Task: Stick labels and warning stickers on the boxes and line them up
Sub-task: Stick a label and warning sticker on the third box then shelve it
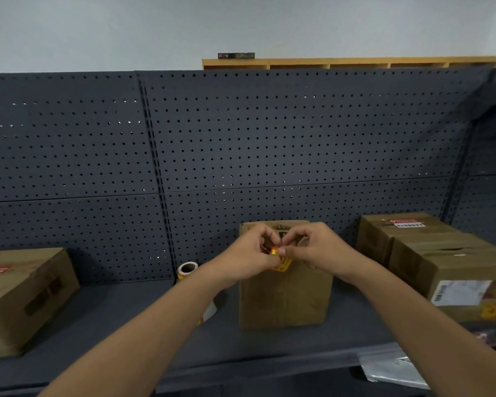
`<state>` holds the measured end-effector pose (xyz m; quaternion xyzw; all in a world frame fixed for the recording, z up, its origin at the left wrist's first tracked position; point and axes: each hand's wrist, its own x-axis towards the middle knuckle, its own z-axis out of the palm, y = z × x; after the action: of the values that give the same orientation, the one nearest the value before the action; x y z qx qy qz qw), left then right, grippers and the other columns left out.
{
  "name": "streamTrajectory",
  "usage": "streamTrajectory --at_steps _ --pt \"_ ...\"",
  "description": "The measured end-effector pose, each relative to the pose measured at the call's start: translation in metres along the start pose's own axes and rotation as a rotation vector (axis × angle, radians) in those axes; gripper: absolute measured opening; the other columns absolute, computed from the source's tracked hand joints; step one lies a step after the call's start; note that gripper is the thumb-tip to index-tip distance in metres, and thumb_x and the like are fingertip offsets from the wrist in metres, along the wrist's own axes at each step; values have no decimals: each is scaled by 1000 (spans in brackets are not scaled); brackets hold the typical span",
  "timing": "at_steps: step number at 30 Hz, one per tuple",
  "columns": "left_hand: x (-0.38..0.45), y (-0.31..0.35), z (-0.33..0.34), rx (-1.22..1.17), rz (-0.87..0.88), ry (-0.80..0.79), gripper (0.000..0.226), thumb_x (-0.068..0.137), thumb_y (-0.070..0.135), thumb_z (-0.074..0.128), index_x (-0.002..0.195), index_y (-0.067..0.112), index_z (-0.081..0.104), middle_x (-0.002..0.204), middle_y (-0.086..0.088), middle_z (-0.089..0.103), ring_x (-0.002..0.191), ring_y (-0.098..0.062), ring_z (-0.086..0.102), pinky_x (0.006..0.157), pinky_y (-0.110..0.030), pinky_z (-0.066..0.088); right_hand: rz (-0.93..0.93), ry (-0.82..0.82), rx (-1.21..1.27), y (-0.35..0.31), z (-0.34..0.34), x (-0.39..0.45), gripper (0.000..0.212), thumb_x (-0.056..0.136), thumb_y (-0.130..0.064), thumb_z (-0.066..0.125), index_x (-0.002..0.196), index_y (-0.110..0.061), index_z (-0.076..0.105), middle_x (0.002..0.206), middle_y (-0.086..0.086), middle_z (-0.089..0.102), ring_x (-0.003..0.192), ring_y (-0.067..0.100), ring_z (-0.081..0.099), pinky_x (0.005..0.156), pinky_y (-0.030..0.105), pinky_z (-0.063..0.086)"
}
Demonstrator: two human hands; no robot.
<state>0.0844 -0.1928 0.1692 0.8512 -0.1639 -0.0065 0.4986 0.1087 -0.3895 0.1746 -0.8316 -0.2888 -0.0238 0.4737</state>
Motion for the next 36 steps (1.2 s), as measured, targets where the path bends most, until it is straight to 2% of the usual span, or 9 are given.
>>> streamTrajectory --at_steps 5,8,13,16,19,22,26,31,36 --pt "4 1 2 -7 61 -27 38 87 10 80 115 19 55 112 -9 67 95 -16 66 87 -34 58 24 -10 -25 3 -6 -2 15 86 -19 83 92 -8 75 83 -3 68 63 -5 57 57 12 45" --pt "8 -1 3 -7 57 20 44 84 16 83 117 25 56 111 -9 68 104 -28 68 90 -44 60 -11 6 -39 7 -10 -2 10 87 -22 81 90 -14 75 83 -5 69 71 -3 58 65 17 49" --pt "13 0 9 14 83 64 47 89 23 80 128 26 55 112 -4 64 104 -25 66 89 -38 59 -35 62 -101 13 -13 -2 6 88 -25 81 88 -22 75 98 3 65 86 11 61 78 22 52" --pt "16 -3 9 -6 109 119 43 89 14 78 126 24 59 116 1 64 106 -15 65 89 -31 60 -59 128 -24 16 -16 -3 6 88 -22 81 88 -19 76 93 3 69 85 16 62 77 24 52" --pt "20 -8 9 -60 178 227 38 90 7 75 121 23 63 118 3 67 109 -10 66 92 -36 60 -48 254 162 20 -12 -6 7 88 -19 80 88 -14 76 87 7 73 78 19 65 73 29 55" --pt "23 -8 17 -123 212 307 38 91 17 78 123 27 62 122 8 66 113 -6 64 96 -35 57 -41 355 307 21 0 -10 7 90 -14 78 90 -8 75 82 2 71 72 7 62 64 18 50" --pt "31 -2 25 -171 174 444 42 92 24 77 129 29 56 124 11 62 115 -3 60 95 -24 53 -9 586 516 22 11 -6 8 95 -16 72 98 -8 71 79 4 67 71 14 60 60 27 50" --pt "38 10 34 -439 -3 326 37 92 40 76 124 28 62 118 -1 71 113 -16 68 101 -38 55 -4 673 741 17 17 1 19 100 -15 66 109 1 63 79 8 65 66 15 60 58 31 48" --pt "44 16 37 -630 -23 325 29 92 24 77 120 24 68 112 -4 76 109 -21 71 103 -44 55 -22 668 692 16 19 -2 19 98 -13 68 108 0 59 79 6 67 66 13 61 58 30 50"
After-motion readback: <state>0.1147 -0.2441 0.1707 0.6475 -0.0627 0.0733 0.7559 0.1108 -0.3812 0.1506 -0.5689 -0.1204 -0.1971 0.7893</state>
